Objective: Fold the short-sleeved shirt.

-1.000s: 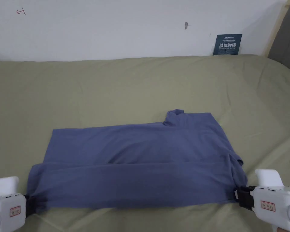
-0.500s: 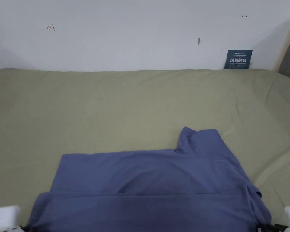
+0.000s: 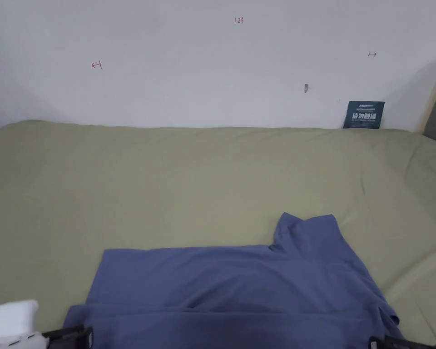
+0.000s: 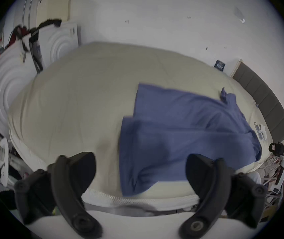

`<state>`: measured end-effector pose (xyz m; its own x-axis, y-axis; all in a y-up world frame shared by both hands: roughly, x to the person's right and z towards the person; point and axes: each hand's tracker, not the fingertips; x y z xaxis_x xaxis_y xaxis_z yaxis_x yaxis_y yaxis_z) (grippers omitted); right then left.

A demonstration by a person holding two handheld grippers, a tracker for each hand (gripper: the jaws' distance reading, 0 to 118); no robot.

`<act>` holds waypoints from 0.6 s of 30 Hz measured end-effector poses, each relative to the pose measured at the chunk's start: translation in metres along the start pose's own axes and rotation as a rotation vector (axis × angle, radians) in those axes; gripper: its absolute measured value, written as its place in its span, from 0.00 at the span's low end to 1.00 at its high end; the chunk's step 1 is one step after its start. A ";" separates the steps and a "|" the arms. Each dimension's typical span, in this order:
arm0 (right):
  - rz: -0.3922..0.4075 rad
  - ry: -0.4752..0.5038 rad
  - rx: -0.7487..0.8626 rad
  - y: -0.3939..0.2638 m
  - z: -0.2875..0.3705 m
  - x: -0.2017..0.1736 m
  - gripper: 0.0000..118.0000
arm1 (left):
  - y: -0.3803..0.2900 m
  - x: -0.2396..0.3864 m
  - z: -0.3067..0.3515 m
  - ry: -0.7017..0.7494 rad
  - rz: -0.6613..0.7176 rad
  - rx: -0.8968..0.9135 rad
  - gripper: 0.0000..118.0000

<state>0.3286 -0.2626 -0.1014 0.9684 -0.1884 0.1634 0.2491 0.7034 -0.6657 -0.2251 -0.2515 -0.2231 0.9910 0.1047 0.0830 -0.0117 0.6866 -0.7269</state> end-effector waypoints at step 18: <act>0.027 -0.116 0.137 0.080 -0.090 -0.004 0.02 | 0.116 0.019 -0.167 0.060 -0.029 -0.006 0.06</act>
<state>0.3438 -0.2671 -0.2204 0.9674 -0.0937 0.2351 0.2148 0.7955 -0.5666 -0.1852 -0.2897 -0.4198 0.9971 0.0414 0.0635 0.0180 0.6844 -0.7289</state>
